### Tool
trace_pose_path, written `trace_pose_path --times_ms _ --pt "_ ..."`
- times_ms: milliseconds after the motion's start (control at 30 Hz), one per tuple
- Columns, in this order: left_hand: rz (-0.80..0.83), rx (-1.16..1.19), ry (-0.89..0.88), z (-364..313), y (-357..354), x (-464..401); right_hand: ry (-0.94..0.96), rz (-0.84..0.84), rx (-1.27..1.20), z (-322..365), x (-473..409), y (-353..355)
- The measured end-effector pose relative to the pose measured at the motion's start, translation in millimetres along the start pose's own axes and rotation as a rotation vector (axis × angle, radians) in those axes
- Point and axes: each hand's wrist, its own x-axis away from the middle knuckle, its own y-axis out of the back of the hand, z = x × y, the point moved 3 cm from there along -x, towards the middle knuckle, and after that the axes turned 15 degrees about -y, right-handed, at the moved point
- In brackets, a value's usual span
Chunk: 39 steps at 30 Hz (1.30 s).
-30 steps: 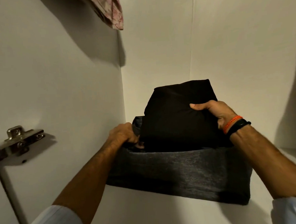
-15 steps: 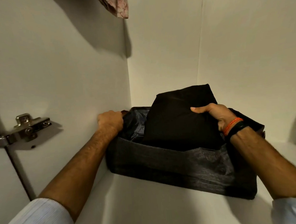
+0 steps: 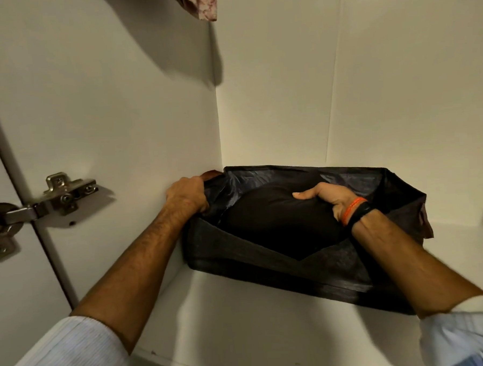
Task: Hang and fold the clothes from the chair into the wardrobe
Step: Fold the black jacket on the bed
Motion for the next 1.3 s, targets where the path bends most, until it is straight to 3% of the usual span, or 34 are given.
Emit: trace_pose_path --times_ms 233,400,567,700,767,833,933,1033,1300 --pt "-0.01 0.034 0.002 4.2 0.0 -1.7 0.052 0.079 -0.126 -3.2 -46.0 -25.1" --pt "-0.026 0.07 -0.01 7.0 -2.5 -3.3 -0.019 0.044 0.311 -34.8 -75.0 -44.2" --pt "-0.011 0.056 -0.022 8.7 -6.4 -4.0 0.122 -0.021 0.29 -31.1 -96.0 -40.1" --pt "-0.001 0.072 -0.033 8.7 -6.9 -3.8 0.096 -0.227 0.722 -28.9 -104.8 -40.2" --pt "0.0 0.077 -0.033 9.2 -6.8 -3.3 0.217 -0.397 0.878 -21.2 -99.7 -44.5" --pt "0.001 0.083 -0.033 10.2 -7.8 -3.0 0.43 -0.455 0.951 -12.0 -92.0 -54.4" --pt "-0.002 0.092 -0.034 10.8 -7.8 -3.7 0.628 -0.248 1.16 -7.5 -90.6 -85.2" --pt "0.006 0.099 -0.033 9.1 -8.5 -3.4 0.542 -0.117 1.48 -22.5 -103.5 -117.8" --pt "0.03 0.138 -0.018 11.2 -14.9 -2.9 0.515 -0.112 1.46 -30.7 -109.9 -122.4"
